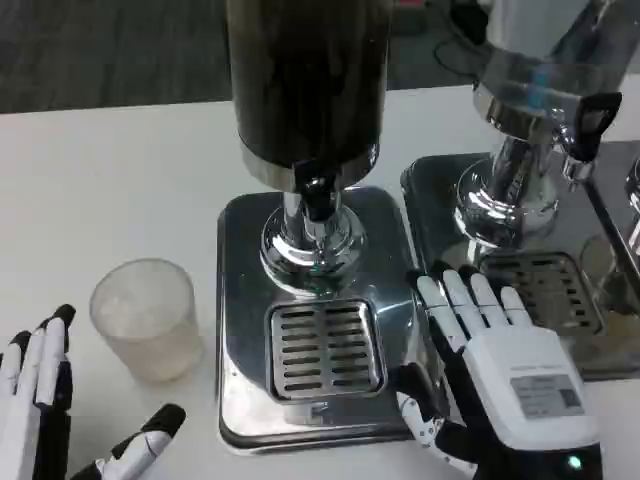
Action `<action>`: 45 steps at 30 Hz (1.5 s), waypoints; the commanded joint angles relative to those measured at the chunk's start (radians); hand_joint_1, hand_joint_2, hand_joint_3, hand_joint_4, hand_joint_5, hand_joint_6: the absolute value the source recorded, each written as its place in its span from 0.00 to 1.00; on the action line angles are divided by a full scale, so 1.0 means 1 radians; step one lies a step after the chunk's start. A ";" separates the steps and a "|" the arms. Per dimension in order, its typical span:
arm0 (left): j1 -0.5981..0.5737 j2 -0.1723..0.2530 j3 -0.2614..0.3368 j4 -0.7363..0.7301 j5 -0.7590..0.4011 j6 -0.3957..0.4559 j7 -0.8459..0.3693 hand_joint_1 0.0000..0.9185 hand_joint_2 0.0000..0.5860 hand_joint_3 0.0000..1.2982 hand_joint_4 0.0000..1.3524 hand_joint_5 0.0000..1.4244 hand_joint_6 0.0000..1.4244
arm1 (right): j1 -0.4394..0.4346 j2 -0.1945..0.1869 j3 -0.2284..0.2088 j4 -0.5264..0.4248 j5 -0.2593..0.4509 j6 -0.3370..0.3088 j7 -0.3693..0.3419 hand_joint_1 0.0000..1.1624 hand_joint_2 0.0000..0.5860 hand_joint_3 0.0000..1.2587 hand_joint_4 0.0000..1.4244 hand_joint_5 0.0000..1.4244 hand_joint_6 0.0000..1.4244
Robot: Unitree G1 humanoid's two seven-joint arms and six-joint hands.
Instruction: Grasp the cup under the faucet to collect the drink, then remove the cup.
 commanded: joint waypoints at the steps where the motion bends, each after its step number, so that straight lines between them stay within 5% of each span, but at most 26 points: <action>1: -0.005 0.007 -0.004 0.012 -0.003 -0.006 -0.004 0.00 0.20 0.00 0.00 0.00 0.00 | -0.002 -0.004 -0.004 -0.002 -0.004 0.001 -0.004 0.39 0.81 0.04 0.00 0.00 0.00; 16: -0.015 0.010 0.043 0.026 -0.016 -0.019 0.051 0.00 0.20 0.00 0.00 0.00 0.01 | -0.021 0.011 0.008 0.022 -0.014 0.018 -0.002 0.39 0.81 0.04 0.00 0.00 0.00; 20: -0.032 0.029 0.078 0.010 0.010 -0.013 0.079 0.00 0.24 0.00 0.03 0.12 0.24 | -0.018 0.024 0.014 0.025 -0.018 0.029 -0.013 0.39 0.81 0.04 0.00 0.00 0.00; 23: -0.075 0.047 0.097 0.050 -0.029 -0.015 0.046 0.00 0.17 0.00 0.00 0.01 0.02 | -0.017 0.035 0.017 0.030 -0.025 0.036 -0.024 0.39 0.81 0.04 0.00 0.00 0.00; 26: -0.123 0.074 0.096 0.126 -0.067 -0.038 0.025 0.00 0.05 0.00 0.00 0.00 0.00 | -0.015 0.049 0.022 0.039 -0.030 0.045 -0.036 0.39 0.81 0.04 0.00 0.00 0.01; 33: -0.281 0.102 0.053 0.397 -0.216 -0.209 -0.012 0.00 0.00 0.00 0.00 0.00 0.00 | -0.004 0.063 0.029 0.041 -0.036 0.068 -0.058 0.39 0.81 0.04 0.00 0.00 0.01; 45: -0.446 0.093 -0.013 0.693 -0.248 -0.428 0.060 0.05 0.00 0.00 0.00 0.00 0.00 | 0.001 0.064 0.049 0.041 -0.034 0.084 -0.068 0.39 0.81 0.04 0.00 0.00 0.01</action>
